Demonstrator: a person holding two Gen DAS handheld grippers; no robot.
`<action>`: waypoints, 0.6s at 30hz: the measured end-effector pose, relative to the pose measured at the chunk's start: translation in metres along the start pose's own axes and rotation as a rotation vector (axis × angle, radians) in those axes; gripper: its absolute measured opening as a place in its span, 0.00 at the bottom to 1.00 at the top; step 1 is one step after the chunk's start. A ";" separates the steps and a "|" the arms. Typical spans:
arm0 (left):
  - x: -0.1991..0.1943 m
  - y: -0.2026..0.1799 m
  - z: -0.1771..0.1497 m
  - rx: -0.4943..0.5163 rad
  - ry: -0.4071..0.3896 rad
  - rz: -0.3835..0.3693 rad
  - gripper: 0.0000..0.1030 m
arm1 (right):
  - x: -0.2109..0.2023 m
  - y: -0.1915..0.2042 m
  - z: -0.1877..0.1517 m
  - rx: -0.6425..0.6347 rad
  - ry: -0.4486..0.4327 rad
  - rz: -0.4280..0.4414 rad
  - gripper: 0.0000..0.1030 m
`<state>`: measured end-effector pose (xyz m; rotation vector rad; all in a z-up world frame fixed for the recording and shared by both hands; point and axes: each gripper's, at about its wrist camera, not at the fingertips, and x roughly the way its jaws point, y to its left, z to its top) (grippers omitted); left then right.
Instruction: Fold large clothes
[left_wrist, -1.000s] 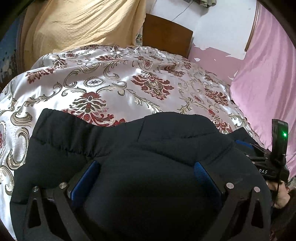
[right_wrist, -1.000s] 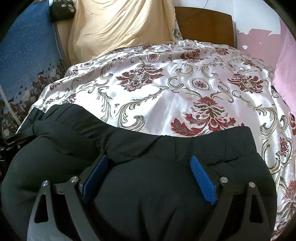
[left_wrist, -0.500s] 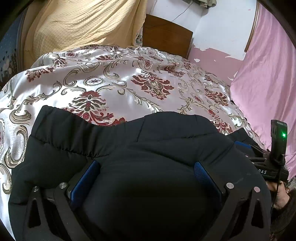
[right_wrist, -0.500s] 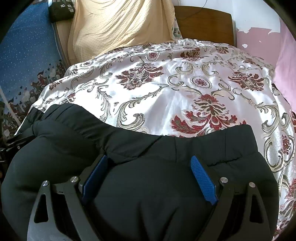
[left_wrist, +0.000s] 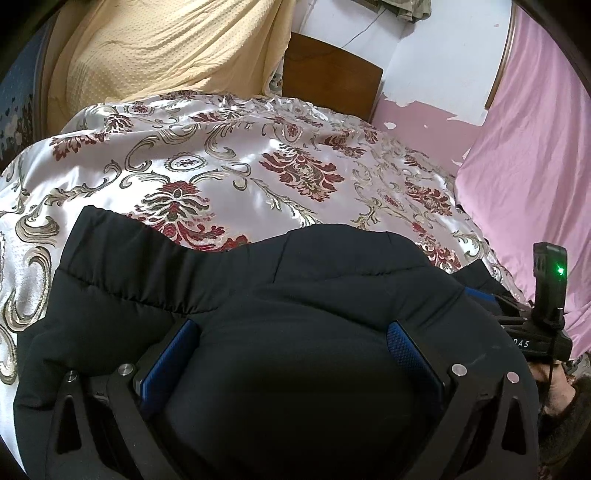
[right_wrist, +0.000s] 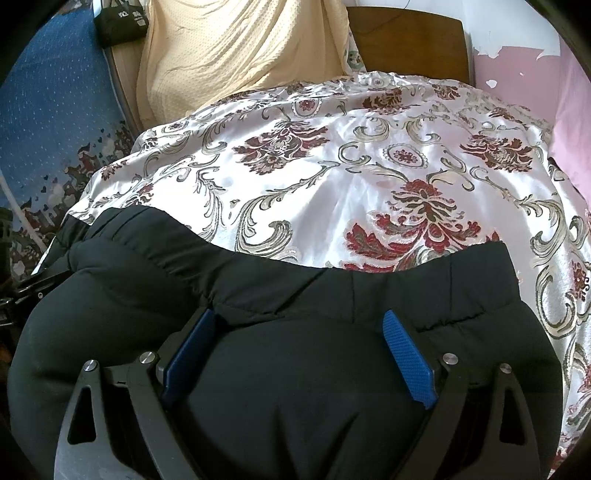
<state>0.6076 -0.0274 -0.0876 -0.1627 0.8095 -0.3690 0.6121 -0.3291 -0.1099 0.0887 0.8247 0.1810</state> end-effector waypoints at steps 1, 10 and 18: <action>0.001 0.000 0.001 -0.003 -0.002 -0.004 1.00 | -0.001 -0.002 0.000 0.002 0.000 0.002 0.87; 0.002 0.000 0.000 -0.003 -0.008 -0.005 1.00 | -0.001 0.000 -0.001 -0.001 -0.006 -0.005 0.87; 0.001 0.002 -0.001 -0.002 -0.007 -0.004 1.00 | -0.002 -0.002 -0.001 0.001 -0.006 0.000 0.87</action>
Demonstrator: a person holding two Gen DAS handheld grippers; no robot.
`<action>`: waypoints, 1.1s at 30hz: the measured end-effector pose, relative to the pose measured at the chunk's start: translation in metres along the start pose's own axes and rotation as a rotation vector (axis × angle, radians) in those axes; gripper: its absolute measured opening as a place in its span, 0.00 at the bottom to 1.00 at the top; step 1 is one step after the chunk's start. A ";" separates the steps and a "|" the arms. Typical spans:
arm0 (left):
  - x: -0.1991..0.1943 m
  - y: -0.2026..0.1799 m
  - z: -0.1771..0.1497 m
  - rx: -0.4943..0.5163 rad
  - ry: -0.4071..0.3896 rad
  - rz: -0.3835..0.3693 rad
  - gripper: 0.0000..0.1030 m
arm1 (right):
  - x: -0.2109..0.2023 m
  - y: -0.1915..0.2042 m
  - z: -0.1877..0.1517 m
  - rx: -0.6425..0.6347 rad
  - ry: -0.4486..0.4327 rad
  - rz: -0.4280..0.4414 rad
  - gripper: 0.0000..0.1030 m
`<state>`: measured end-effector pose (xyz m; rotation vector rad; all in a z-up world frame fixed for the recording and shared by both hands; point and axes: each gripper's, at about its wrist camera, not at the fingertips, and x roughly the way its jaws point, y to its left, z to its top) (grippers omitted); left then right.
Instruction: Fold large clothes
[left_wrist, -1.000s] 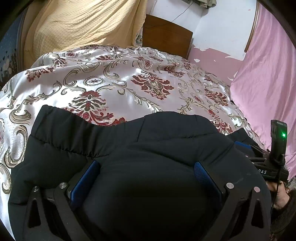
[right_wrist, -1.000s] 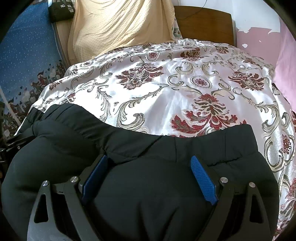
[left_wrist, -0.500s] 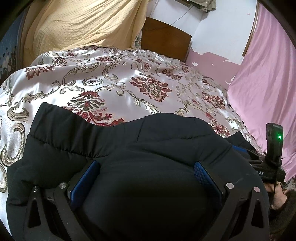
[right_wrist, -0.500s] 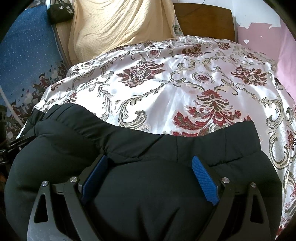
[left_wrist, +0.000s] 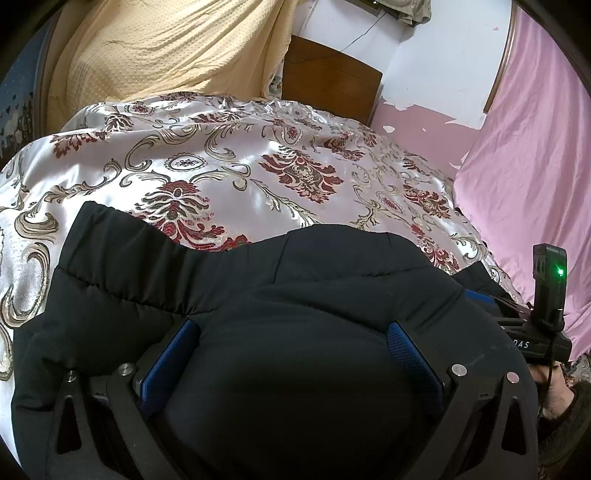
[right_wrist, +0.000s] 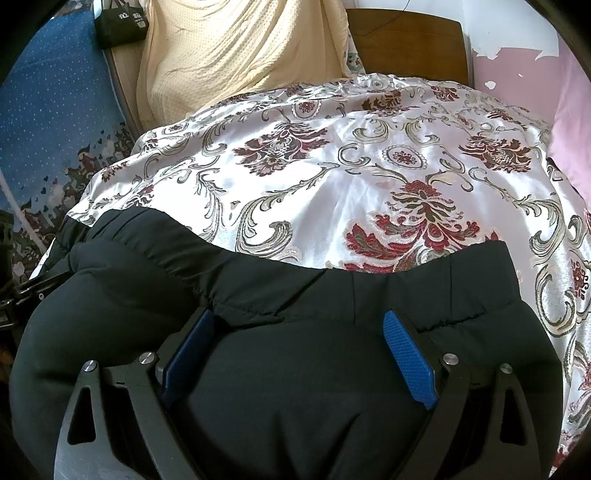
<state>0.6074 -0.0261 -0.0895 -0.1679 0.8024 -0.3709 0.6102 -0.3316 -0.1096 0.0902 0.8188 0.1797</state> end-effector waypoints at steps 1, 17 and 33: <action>0.001 -0.001 0.001 0.000 -0.003 -0.002 1.00 | 0.000 0.000 0.000 0.001 0.000 0.002 0.87; -0.046 0.000 -0.004 -0.009 0.031 0.062 1.00 | -0.066 -0.010 -0.013 -0.006 -0.027 0.056 0.93; -0.100 0.106 -0.064 -0.218 0.178 0.003 1.00 | -0.143 -0.063 -0.086 -0.049 0.038 0.044 0.97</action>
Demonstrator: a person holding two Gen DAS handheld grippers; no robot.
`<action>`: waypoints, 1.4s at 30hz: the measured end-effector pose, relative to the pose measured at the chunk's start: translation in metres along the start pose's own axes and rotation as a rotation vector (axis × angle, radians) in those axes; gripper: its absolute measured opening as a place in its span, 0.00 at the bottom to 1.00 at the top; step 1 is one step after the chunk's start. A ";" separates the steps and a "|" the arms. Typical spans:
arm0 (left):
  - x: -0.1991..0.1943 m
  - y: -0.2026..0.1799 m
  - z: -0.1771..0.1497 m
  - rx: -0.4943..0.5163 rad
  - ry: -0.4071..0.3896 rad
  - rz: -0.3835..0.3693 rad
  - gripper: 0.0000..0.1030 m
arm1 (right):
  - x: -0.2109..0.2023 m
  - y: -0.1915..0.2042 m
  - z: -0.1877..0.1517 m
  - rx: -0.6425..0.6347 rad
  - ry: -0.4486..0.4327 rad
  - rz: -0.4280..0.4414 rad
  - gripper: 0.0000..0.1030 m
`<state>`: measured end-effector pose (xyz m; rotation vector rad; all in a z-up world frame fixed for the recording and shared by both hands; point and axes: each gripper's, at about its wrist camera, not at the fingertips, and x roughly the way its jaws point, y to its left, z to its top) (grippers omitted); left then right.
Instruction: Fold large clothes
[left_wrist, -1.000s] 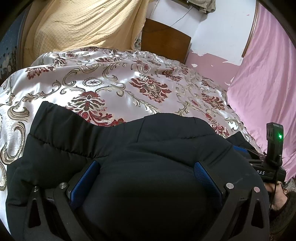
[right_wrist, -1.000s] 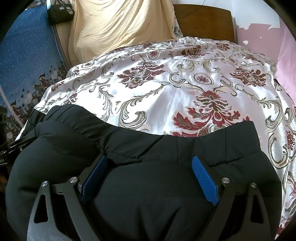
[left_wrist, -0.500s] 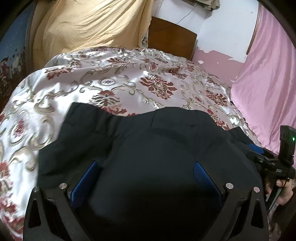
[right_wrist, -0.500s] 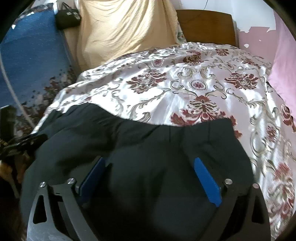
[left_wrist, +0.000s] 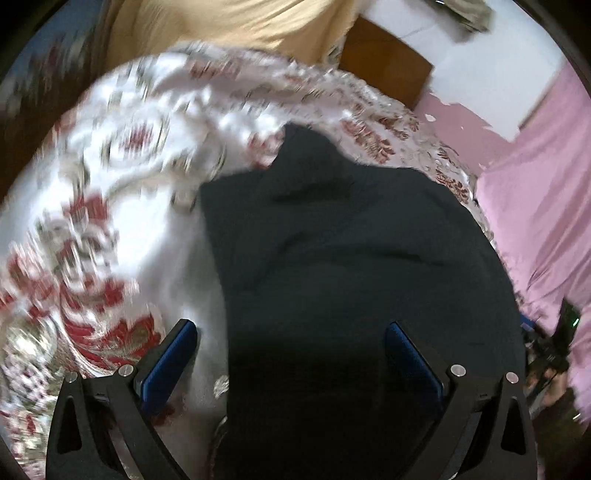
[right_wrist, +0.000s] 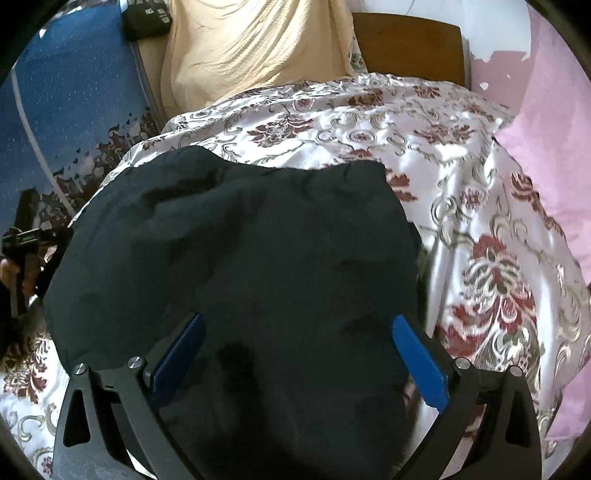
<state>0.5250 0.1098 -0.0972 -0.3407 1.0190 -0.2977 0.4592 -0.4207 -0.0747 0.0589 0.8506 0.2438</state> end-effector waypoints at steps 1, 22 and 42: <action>0.002 0.003 0.001 -0.004 -0.001 -0.029 1.00 | 0.001 -0.001 -0.001 0.001 0.002 0.008 0.97; 0.037 -0.011 0.007 0.140 0.044 -0.217 1.00 | 0.101 -0.073 0.023 0.249 0.131 0.423 0.99; 0.035 0.008 -0.001 0.142 0.060 -0.255 1.00 | 0.106 -0.053 -0.003 0.313 0.160 0.408 0.99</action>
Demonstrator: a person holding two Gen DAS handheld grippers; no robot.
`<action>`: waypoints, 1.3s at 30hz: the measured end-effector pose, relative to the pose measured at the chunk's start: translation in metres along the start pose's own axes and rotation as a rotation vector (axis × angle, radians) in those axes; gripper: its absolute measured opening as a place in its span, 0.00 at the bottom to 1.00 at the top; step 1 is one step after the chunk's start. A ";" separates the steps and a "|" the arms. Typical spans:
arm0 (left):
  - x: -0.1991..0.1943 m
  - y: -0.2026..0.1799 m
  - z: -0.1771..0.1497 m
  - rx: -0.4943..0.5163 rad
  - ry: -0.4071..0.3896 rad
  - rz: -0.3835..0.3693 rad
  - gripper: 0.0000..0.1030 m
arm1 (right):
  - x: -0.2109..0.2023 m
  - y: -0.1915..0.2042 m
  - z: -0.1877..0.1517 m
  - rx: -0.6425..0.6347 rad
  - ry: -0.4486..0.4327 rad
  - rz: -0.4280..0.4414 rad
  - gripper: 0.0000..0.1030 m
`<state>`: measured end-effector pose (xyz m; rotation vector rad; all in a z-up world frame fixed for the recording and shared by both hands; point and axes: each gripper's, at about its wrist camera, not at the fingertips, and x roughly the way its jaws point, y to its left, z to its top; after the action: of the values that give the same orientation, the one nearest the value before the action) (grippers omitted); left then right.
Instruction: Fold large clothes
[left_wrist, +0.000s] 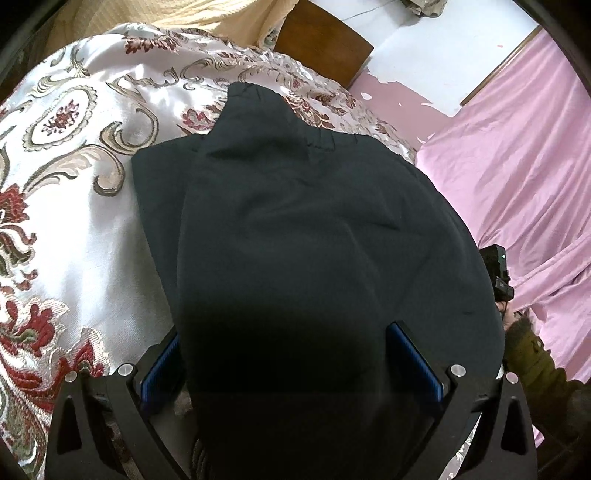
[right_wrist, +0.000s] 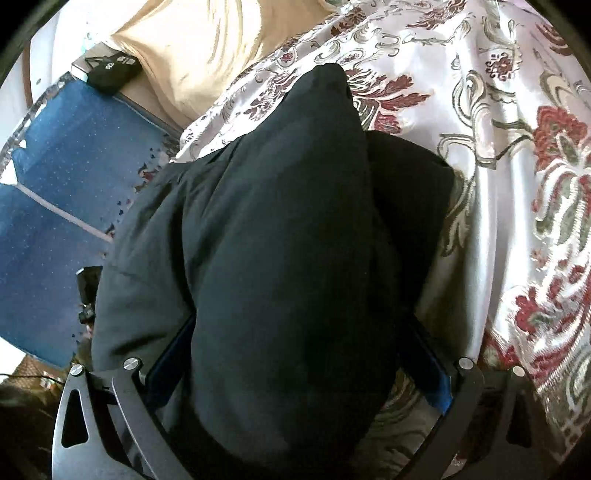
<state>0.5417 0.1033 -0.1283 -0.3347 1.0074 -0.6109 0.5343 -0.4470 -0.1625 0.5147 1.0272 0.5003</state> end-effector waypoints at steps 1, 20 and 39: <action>0.001 0.000 0.001 -0.001 0.008 -0.008 1.00 | 0.002 0.001 0.000 -0.007 0.000 -0.003 0.99; -0.014 -0.014 0.011 -0.171 0.047 0.028 0.29 | -0.028 0.063 -0.007 -0.078 -0.020 -0.189 0.44; -0.135 -0.104 -0.023 -0.140 -0.035 0.149 0.17 | -0.122 0.159 -0.033 -0.191 -0.137 -0.154 0.20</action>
<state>0.4366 0.1049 0.0075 -0.3885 1.0337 -0.3999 0.4296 -0.3930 0.0026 0.2929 0.8695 0.4152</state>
